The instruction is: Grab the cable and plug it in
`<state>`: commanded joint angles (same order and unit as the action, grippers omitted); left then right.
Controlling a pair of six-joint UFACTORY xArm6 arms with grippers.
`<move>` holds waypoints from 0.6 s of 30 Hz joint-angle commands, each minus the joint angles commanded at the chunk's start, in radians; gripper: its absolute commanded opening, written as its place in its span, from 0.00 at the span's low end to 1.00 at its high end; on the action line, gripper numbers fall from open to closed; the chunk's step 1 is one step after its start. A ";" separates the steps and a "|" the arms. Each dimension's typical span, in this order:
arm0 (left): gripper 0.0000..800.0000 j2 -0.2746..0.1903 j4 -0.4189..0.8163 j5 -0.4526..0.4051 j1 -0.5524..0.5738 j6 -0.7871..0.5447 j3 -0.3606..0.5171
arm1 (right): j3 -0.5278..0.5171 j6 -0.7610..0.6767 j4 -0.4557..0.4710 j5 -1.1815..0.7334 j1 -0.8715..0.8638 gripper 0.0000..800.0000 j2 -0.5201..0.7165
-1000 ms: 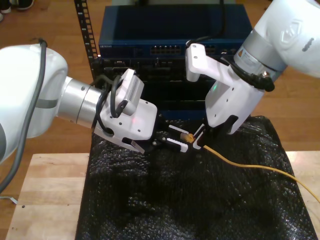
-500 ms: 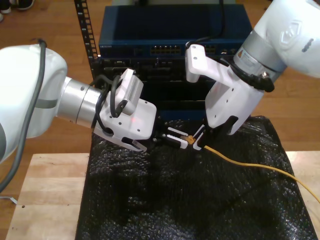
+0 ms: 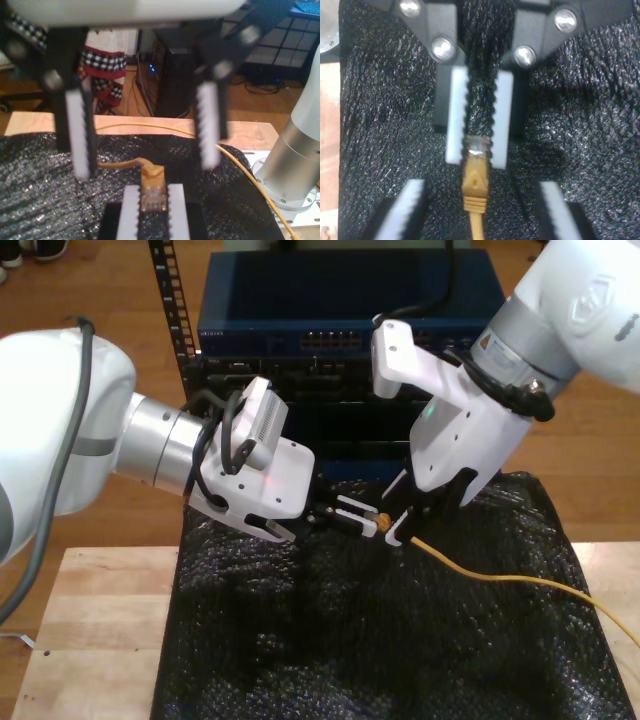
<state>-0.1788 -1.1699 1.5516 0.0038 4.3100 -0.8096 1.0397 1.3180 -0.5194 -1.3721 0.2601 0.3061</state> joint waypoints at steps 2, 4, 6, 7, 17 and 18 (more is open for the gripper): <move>0.00 0.015 0.000 0.009 0.000 0.003 -0.003 | 0.002 0.000 0.002 0.002 -0.003 0.96 0.008; 0.00 0.018 0.000 0.021 -0.002 0.014 -0.003 | 0.005 0.003 0.003 0.003 -0.006 0.97 0.017; 0.00 0.018 0.000 0.032 -0.003 0.031 -0.005 | 0.006 0.006 0.006 0.006 -0.009 1.00 0.028; 0.00 0.018 0.000 0.038 -0.005 0.038 -0.008 | 0.008 0.014 0.006 0.008 -0.009 1.00 0.034; 0.00 0.032 0.000 0.104 -0.064 0.107 -0.025 | 0.005 0.057 0.008 0.071 -0.032 1.00 0.069; 0.00 0.044 0.000 0.115 -0.078 0.109 -0.028 | 0.006 0.057 0.006 0.071 -0.032 1.00 0.068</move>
<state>-0.1343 -1.1699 1.6667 -0.0744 4.4189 -0.8372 1.0459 1.3748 -0.5132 -1.3015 0.2279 0.3736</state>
